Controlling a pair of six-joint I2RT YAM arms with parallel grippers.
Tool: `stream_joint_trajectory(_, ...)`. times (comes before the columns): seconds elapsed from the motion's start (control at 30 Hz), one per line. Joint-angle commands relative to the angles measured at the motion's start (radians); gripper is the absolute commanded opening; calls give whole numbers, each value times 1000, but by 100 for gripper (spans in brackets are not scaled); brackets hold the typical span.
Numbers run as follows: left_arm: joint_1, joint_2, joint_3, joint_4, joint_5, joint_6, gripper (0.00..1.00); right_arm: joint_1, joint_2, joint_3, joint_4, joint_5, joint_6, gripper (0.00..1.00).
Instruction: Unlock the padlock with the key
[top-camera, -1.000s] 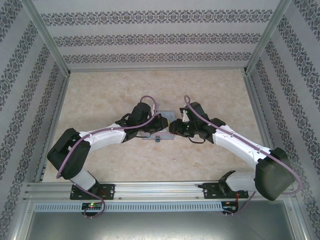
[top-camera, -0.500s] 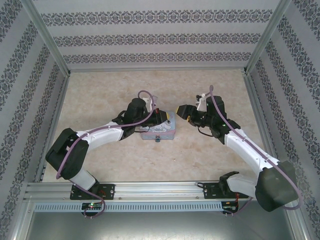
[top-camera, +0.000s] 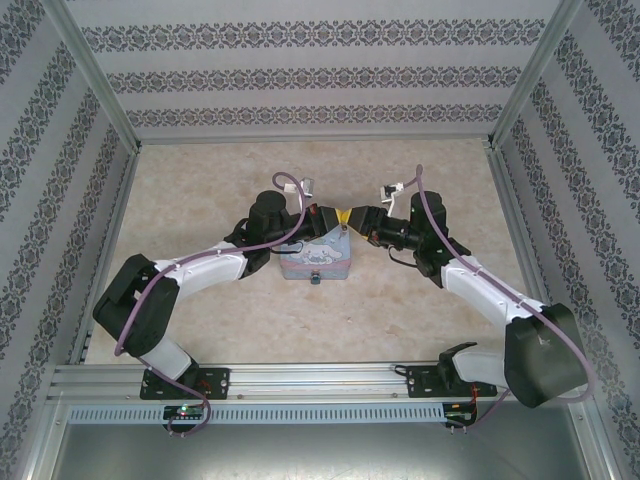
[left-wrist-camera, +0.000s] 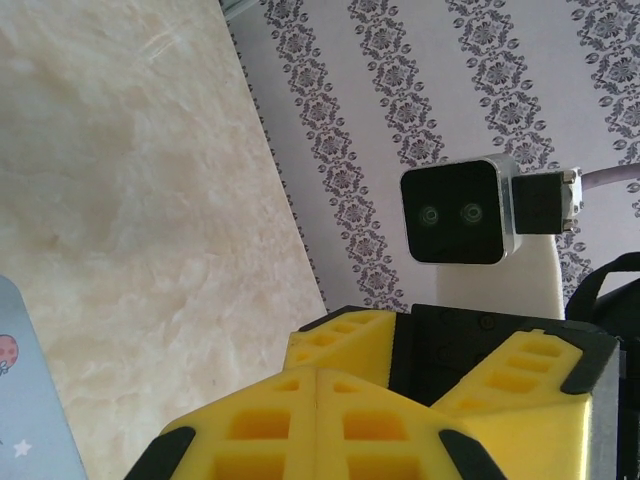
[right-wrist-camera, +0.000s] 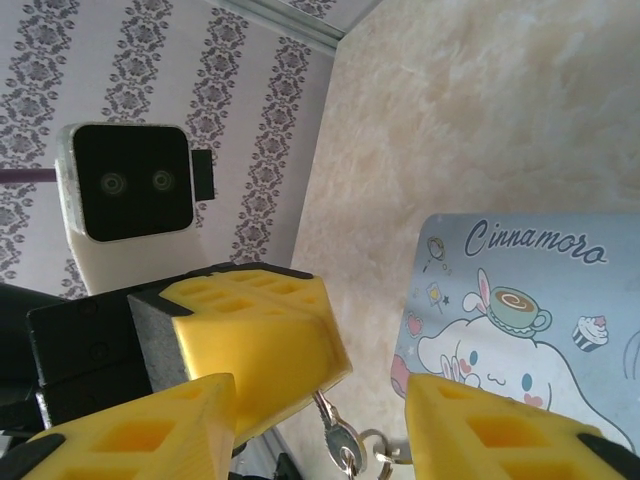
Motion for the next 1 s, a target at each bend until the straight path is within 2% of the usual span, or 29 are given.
stream_joint_trajectory(0.0, 6, 8, 24, 85, 12, -34, 0, -10, 12, -30, 82, -36, 30, 45)
stream_joint_trajectory(0.33, 6, 10, 21, 106, 6, -56, 0, 9, 29, -60, 126, -32, 51, 37)
stream_joint_trajectory(0.63, 6, 2, 25, 110, 4, -60, 0, 23, 45, -83, 145, -21, 55, 38)
stream_joint_trajectory(0.97, 6, 4, 27, 86, 3, -47, 0, 8, -18, -129, 153, -20, 67, 38)
